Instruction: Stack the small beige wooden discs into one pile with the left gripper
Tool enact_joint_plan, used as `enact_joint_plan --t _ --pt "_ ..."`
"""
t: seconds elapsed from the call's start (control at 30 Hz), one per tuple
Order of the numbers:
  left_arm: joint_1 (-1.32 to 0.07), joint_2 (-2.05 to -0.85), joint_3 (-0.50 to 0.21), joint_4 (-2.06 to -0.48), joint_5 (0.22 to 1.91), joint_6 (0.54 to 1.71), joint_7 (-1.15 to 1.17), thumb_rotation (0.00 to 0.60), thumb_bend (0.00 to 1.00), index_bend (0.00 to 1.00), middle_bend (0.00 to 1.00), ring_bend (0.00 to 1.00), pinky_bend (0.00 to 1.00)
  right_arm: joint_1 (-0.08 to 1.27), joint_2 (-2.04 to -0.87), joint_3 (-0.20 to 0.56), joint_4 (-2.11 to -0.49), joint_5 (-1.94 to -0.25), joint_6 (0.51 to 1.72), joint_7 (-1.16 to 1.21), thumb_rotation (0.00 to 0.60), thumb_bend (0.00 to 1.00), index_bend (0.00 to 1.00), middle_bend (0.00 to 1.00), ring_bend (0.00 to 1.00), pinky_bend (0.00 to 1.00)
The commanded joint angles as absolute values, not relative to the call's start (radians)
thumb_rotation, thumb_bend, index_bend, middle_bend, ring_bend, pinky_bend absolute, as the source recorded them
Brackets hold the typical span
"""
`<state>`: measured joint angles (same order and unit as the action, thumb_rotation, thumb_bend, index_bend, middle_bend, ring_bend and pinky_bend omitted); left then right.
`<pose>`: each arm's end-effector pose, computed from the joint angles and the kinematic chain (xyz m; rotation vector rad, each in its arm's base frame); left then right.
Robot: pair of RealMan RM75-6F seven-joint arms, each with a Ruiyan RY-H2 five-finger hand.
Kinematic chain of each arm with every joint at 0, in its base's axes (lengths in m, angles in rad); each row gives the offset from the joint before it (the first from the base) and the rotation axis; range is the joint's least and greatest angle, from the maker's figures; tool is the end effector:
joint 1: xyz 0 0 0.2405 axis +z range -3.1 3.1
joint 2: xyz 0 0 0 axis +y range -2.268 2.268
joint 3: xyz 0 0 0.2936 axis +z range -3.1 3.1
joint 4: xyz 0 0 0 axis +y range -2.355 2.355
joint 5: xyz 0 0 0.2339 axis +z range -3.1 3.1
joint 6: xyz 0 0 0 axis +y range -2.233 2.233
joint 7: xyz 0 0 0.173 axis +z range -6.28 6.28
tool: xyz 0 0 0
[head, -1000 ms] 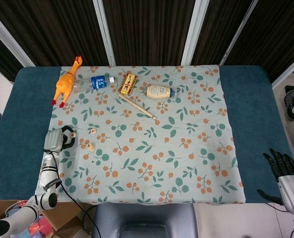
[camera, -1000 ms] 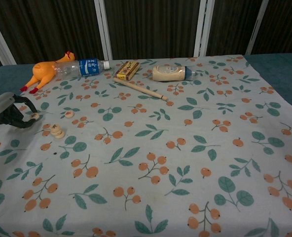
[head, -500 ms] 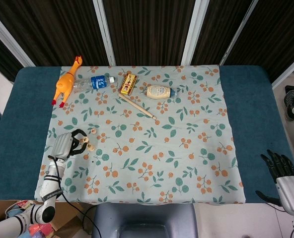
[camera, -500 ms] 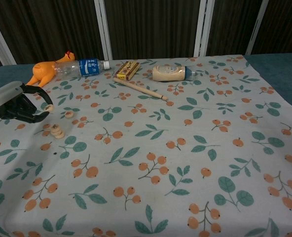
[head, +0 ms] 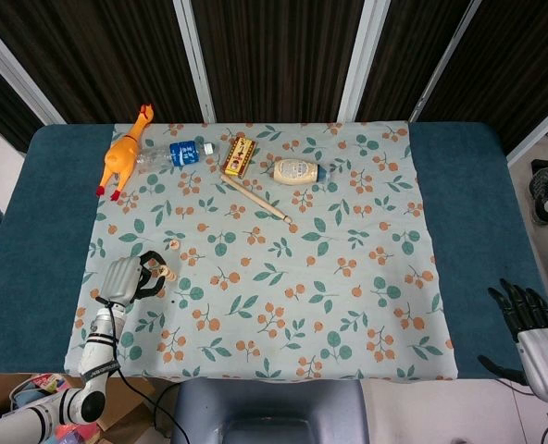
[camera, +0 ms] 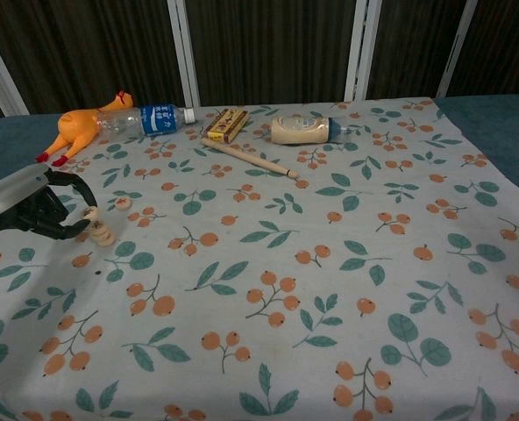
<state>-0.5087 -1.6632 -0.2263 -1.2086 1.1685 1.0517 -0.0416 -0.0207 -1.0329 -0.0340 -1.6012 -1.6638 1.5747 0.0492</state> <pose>-0.2863 0.3854 -0.0411 -1.4143 -1.2647 -1.0322 -0.3577 -0.1569 0.1744 1.4770 -0.8767 0.8781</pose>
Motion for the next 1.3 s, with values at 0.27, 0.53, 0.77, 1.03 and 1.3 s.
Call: enact_joint_plan --t 0.27,0.53,0.77,1.03,1.3 --pt "-0.519 -1.690 -0.228 -1.153 1.162 1.031 -0.063 0.600 0.39 0.51 1.00 1.00 1.00 -0.020 -1.034 -0.031 -1.603 -1.657 1.573 0.045 0.600 0.16 0.00 0.00 0.00 0.00" --pt "-0.522 -1.698 -0.225 -1.131 1.170 1.029 -0.075 0.600 0.39 0.50 1.00 1.00 1.00 -0.020 -1.034 -0.031 -1.604 -1.655 1.571 0.044 0.600 0.16 0.00 0.00 0.00 0.00" --pt "-0.522 -1.701 -0.226 -1.128 1.168 1.028 -0.074 0.600 0.39 0.50 1.00 1.00 1.00 -0.020 -1.035 -0.031 -1.604 -1.656 1.571 0.042 0.600 0.16 0.00 0.00 0.00 0.00" --pt "-0.523 -1.707 -0.226 -1.117 1.165 1.024 -0.072 0.600 0.39 0.49 1.00 1.00 1.00 -0.020 -1.034 -0.030 -1.603 -1.653 1.572 0.045 0.600 0.16 0.00 0.00 0.00 0.00" --pt "-0.523 -1.711 -0.224 -1.114 1.168 1.024 -0.075 0.600 0.39 0.47 1.00 1.00 1.00 -0.021 -1.035 -0.030 -1.603 -1.654 1.573 0.045 0.600 0.16 0.00 0.00 0.00 0.00"
